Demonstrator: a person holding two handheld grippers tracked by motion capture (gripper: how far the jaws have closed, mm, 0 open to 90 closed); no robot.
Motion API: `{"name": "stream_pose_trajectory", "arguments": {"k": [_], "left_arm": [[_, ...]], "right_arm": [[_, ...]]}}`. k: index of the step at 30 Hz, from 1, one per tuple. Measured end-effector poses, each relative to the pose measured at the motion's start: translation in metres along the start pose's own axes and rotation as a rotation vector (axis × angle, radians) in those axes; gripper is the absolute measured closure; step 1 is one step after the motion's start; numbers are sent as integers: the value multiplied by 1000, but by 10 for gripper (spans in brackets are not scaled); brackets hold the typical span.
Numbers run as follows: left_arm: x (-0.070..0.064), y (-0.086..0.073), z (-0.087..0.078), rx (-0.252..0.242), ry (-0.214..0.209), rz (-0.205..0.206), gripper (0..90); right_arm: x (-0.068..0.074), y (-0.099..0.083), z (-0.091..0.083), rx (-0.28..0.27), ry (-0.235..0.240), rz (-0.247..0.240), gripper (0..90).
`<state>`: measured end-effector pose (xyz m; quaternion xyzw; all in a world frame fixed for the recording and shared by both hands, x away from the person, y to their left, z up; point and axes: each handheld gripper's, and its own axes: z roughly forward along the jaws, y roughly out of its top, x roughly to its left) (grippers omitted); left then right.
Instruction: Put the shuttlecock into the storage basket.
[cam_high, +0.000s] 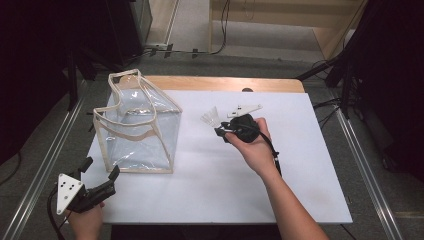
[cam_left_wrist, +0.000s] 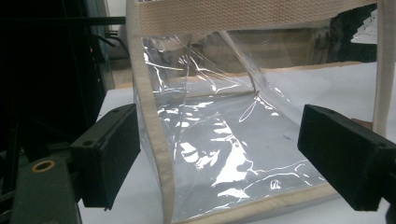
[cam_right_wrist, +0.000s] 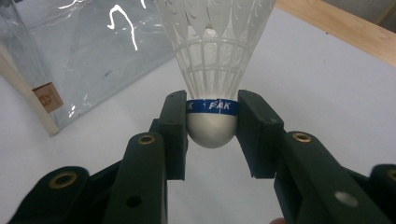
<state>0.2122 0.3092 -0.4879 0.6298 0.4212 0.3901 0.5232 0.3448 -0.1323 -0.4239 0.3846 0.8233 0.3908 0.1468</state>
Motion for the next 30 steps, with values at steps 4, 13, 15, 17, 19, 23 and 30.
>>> {"name": "stream_pose_trajectory", "arguments": {"k": [4, 13, 15, 17, 19, 23, 30], "left_arm": [[0, 0, 0, -1, 0, 0, 137], [0, 0, 0, -2, 0, -2, 137], [0, 0, 0, -2, 0, -2, 137], [0, 0, 0, -2, 0, -1, 137], [0, 0, 0, -2, 0, -1, 137], [0, 0, 0, -2, 0, -1, 137], [0, 0, 0, -4, -1, -3, 137]], "right_arm": [[2, 3, 1, -8, 7, -8, 627], [7, 10, 3, -18, 16, -12, 627], [8, 11, 3, -21, 19, -15, 628], [9, 13, 4, -22, 21, -15, 628], [11, 15, 5, -26, 25, -20, 628], [12, 18, 5, -30, 29, -26, 628], [17, 26, 5, -38, 35, -30, 628]]}}
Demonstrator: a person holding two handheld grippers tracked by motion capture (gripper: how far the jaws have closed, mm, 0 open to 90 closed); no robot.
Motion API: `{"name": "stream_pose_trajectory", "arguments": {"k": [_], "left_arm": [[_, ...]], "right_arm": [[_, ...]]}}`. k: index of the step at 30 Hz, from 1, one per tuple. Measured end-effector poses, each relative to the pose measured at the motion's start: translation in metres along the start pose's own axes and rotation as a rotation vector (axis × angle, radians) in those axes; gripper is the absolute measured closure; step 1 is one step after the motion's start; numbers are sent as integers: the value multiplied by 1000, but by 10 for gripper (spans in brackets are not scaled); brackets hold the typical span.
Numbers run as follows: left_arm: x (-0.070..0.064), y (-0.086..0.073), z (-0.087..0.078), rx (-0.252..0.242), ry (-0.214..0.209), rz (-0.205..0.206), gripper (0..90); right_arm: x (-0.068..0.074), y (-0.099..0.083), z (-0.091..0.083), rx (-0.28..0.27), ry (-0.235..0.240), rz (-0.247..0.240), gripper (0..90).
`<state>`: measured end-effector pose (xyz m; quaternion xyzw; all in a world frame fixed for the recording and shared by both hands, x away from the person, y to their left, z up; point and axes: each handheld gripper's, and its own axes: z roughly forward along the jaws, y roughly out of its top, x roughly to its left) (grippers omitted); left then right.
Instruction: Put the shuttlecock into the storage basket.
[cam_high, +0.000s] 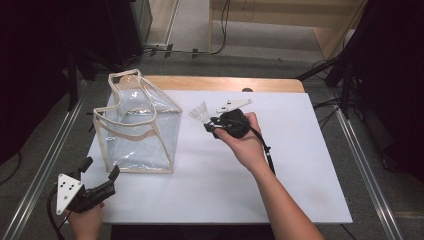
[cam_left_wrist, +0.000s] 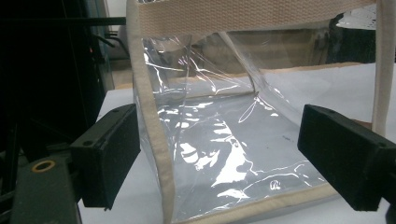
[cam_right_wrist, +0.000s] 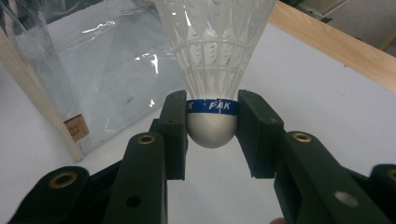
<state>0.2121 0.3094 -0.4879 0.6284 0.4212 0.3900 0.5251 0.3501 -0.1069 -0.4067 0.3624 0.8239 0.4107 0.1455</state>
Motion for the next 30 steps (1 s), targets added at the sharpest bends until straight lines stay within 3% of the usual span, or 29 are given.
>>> {"name": "stream_pose_trajectory", "arguments": {"k": [30], "left_arm": [[0, 0, 0, 0, -2, 1, 137]], "right_arm": [[17, 35, 3, -37, 22, -43, 628]]}}
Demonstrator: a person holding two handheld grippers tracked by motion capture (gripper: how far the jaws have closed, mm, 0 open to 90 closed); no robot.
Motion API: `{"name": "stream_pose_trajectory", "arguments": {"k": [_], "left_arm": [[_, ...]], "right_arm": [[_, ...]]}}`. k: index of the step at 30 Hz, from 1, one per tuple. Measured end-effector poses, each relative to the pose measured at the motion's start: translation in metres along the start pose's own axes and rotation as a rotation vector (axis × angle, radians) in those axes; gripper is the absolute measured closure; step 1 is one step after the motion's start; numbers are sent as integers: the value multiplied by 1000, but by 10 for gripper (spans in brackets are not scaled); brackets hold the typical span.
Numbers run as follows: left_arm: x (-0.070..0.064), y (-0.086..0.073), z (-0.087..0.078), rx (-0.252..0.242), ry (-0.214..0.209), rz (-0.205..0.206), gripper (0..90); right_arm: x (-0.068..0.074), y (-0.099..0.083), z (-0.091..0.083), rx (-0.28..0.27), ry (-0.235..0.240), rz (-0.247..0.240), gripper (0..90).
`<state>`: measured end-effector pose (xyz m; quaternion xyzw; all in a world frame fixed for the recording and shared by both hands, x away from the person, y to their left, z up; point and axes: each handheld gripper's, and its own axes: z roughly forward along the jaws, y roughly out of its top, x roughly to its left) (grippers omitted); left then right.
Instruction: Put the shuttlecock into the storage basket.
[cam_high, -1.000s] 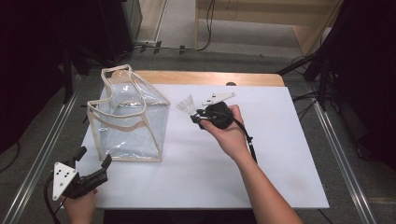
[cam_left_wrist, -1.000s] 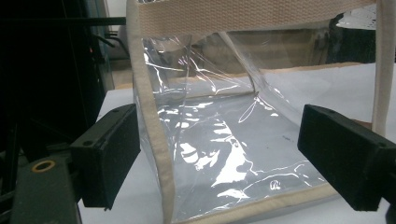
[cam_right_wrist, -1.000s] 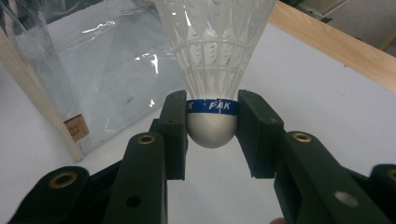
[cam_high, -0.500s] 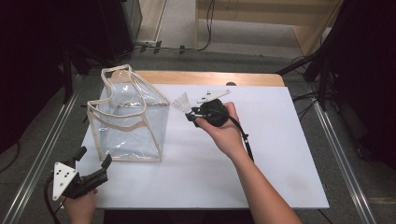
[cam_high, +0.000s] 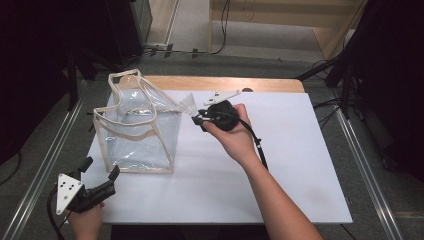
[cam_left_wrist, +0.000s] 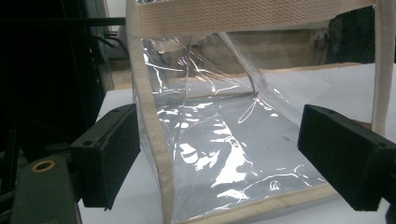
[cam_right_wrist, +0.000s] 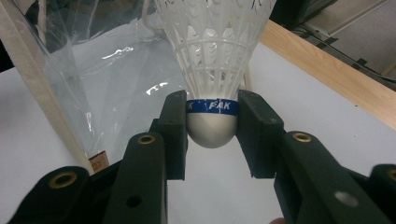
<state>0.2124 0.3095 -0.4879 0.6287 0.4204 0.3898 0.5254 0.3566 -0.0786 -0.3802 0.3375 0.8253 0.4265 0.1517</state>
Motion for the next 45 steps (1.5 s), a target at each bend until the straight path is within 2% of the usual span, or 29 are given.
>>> {"name": "stream_pose_trajectory", "arguments": {"k": [17, 45], "left_arm": [[0, 0, 0, 1, -2, 2, 137], [0, 0, 0, 2, -4, 2, 137]], "right_arm": [[6, 12, 0, -23, 12, -12, 628], [26, 41, 1, -65, 38, -44, 628]]}}
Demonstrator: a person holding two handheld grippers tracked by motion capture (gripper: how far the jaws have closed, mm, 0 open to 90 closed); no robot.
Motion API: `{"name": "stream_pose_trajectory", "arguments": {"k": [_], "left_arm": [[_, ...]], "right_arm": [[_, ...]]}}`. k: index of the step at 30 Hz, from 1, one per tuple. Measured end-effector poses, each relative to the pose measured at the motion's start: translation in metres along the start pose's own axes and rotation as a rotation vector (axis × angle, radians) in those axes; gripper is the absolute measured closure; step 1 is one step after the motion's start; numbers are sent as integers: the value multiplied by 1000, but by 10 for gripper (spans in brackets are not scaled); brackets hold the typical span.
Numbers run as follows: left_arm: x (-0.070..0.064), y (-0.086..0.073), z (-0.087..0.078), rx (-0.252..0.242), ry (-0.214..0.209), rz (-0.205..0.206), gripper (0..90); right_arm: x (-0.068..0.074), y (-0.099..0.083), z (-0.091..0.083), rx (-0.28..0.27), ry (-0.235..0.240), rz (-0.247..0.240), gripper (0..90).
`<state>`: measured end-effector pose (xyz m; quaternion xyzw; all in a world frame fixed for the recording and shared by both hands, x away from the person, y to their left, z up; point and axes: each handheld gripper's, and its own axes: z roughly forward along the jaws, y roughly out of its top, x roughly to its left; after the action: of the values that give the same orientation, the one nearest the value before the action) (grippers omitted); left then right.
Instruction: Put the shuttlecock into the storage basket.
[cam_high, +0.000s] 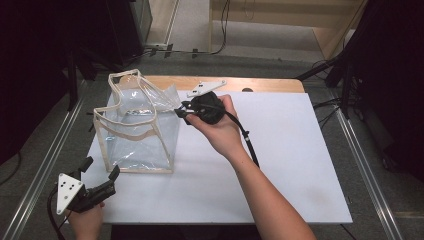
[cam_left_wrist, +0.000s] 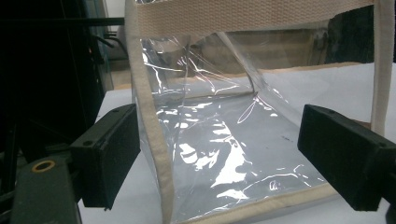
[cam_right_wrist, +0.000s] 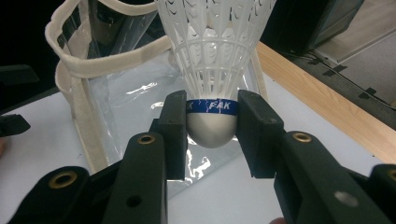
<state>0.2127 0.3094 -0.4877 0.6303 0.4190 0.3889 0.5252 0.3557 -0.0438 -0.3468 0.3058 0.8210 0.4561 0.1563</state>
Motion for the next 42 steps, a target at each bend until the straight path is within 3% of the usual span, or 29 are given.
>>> {"name": "stream_pose_trajectory", "arguments": {"k": [42], "left_arm": [[0, 0, 0, -4, -2, -2, 137]], "right_arm": [[23, 31, 7, -43, 41, -45, 628]]}}
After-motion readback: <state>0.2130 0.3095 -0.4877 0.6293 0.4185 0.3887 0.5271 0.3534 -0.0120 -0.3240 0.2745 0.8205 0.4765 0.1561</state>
